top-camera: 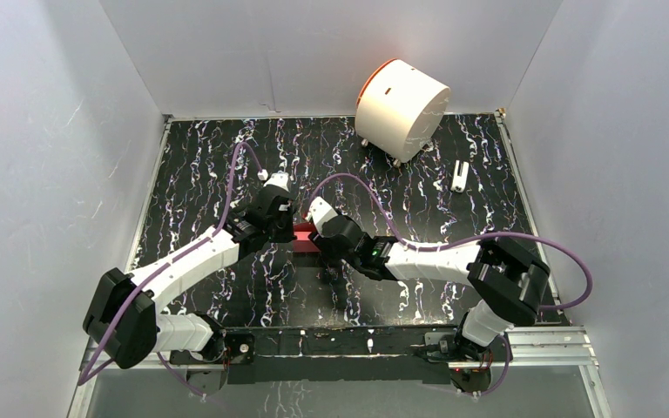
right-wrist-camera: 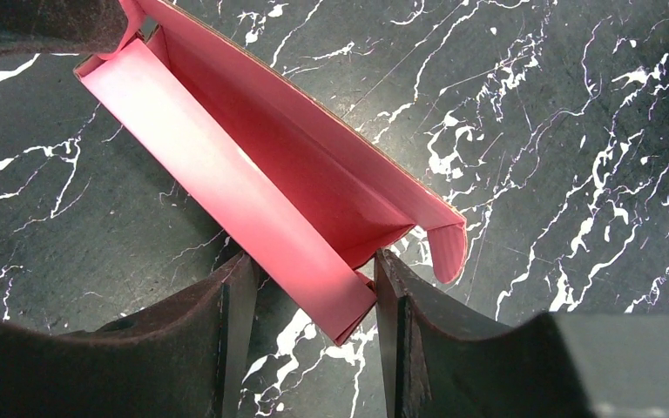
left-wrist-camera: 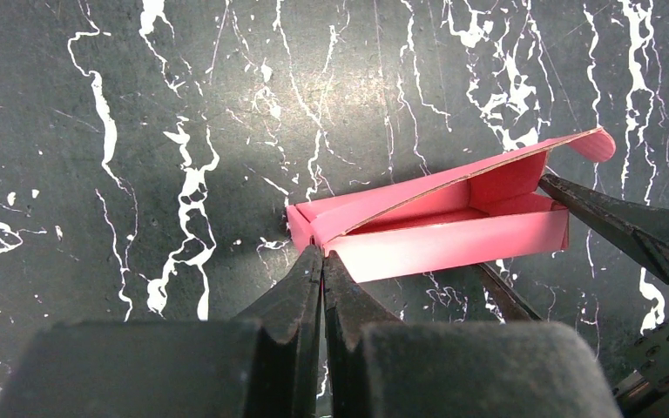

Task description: Fold the paper box

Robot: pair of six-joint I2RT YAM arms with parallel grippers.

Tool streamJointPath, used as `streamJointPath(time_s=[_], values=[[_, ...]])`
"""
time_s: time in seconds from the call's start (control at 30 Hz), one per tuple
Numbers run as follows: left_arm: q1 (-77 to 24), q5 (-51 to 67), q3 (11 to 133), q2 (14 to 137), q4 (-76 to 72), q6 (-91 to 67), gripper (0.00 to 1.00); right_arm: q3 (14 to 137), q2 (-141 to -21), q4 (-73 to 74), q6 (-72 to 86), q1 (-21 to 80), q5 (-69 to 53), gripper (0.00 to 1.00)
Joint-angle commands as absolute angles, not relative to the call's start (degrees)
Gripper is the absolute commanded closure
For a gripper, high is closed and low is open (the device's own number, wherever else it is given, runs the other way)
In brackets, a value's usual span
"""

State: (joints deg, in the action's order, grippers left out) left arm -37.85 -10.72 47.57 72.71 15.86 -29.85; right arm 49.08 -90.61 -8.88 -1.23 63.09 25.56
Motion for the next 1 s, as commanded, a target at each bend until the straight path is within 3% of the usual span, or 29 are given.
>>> streamJointPath(time_s=[0.0, 0.7, 0.97], values=[[-39.29, -10.49, 48.14, 74.0, 23.26, -29.18, 1.0, 51.93, -91.84, -14.77, 2.57, 63.37, 23.84, 0.51], [-40.69, -13.29, 51.46, 75.68, 26.63, -28.06, 1.0, 52.56, -92.95, -14.46, 2.72, 63.37, 23.17, 0.5], [-40.78, -14.01, 50.02, 76.67, 26.45, -29.18, 1.0, 53.17, -89.79, -12.65, 2.53, 63.34, 20.98, 0.39]])
